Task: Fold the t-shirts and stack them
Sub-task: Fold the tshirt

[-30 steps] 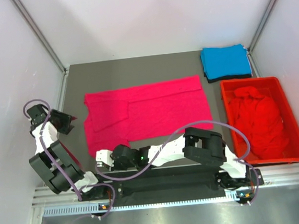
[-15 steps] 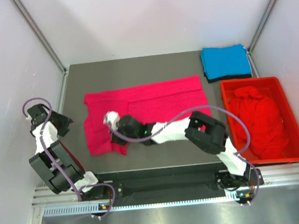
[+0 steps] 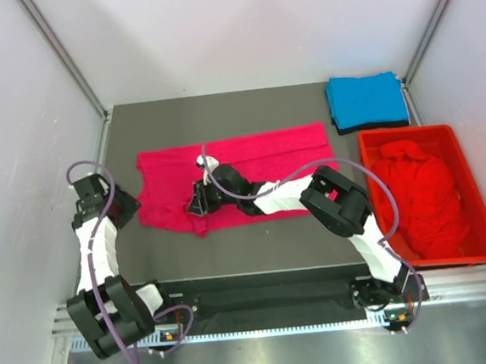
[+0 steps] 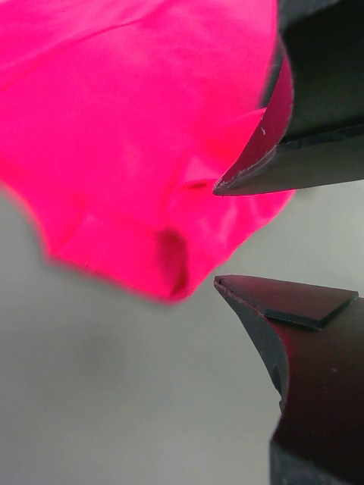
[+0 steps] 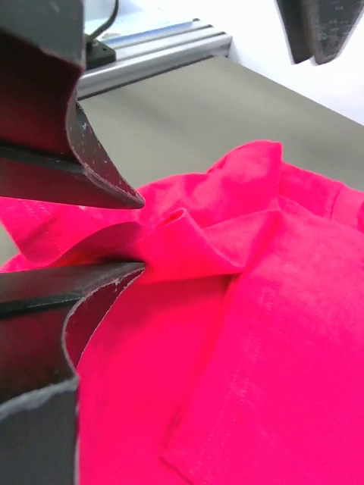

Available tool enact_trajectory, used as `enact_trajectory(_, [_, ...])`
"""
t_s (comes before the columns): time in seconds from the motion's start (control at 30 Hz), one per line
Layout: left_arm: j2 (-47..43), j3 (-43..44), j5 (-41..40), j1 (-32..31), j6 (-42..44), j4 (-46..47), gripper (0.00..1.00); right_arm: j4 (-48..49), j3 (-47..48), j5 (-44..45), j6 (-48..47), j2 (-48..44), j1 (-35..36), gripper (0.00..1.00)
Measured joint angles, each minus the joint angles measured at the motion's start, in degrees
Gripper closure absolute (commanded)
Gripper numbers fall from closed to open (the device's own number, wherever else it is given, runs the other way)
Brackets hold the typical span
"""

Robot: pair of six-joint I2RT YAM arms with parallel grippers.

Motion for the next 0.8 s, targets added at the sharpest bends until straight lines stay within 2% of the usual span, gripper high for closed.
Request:
enact_trajectory(0.07, [-1.84, -0.5, 0.42, -3.34, 0.44, -1.29, 0.49, 0.31, -1.42, 0.31, 0.66, -0.96, -0.07, 0.65])
enact_trajectory(0.17, [-3.58, -0.61, 0.66, -11.74, 0.42, -1.7, 0.51, -3.08, -5.22, 1.99, 1.18, -4.92, -0.76, 0.64])
enact_trajectory(0.3, [-2.47, -0.9, 2.38, -18.58, -0.24, -1.57, 0.51, -7.78, -11.13, 5.29, 1.51, -14.73, -3.89, 0.62])
enact_trajectory(0.5, [-1.51, -4.5, 3.39, -19.93, -2.6, -0.94, 0.51, -9.49, -17.59, 10.6, 0.68, -30.77, -9.4, 0.6])
enact_trajectory(0.67, [1.38, -5.77, 4.98, -20.24, -5.22, 3.08, 0.5, -9.99, -21.92, 12.79, 0.22, -37.0, -9.79, 0.6])
enact_trajectory(0.8, [4.48, -7.76, 5.22, -21.03, -6.88, 5.88, 0.48, -11.8, -25.77, 14.45, 0.09, -38.56, -9.84, 0.6])
